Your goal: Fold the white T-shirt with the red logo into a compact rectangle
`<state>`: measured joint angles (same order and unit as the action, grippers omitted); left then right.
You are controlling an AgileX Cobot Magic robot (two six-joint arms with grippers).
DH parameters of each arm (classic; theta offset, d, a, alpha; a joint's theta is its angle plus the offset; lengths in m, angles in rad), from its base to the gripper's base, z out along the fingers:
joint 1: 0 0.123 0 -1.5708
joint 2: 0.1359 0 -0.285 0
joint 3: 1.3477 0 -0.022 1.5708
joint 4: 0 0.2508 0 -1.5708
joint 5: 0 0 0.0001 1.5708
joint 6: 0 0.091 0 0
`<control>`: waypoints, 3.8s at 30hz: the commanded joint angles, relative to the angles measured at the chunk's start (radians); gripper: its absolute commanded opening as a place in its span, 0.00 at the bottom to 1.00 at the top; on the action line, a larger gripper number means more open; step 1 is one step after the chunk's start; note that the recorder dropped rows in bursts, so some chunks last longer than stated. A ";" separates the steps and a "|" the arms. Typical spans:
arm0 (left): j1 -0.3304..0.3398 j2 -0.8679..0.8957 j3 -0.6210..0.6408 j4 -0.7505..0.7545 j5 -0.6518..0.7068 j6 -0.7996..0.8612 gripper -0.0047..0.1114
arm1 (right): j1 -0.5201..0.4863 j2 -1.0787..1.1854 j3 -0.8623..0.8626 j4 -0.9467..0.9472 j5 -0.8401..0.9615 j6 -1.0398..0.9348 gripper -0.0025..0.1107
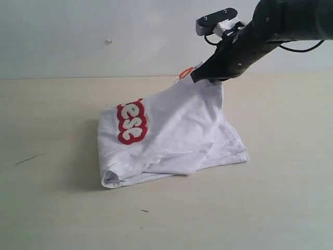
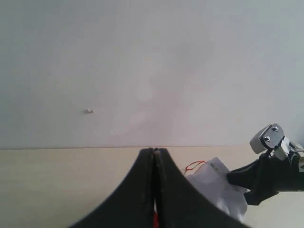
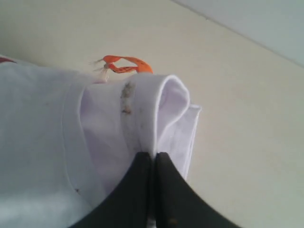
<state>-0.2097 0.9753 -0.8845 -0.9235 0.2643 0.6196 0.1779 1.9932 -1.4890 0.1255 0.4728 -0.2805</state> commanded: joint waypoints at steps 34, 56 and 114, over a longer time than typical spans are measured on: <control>0.001 -0.003 0.000 -0.001 0.017 0.005 0.04 | 0.074 0.192 0.060 0.459 0.187 -0.333 0.02; 0.001 -0.003 0.000 -0.015 0.017 0.005 0.04 | 0.286 0.206 0.059 0.466 0.240 -0.290 0.02; 0.001 -0.005 0.000 -0.030 0.019 0.005 0.04 | 0.520 0.161 0.055 0.434 -0.040 -0.144 0.02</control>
<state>-0.2097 0.9753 -0.8845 -0.9456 0.2846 0.6196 0.6936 2.1812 -1.4386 0.5742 0.4290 -0.4018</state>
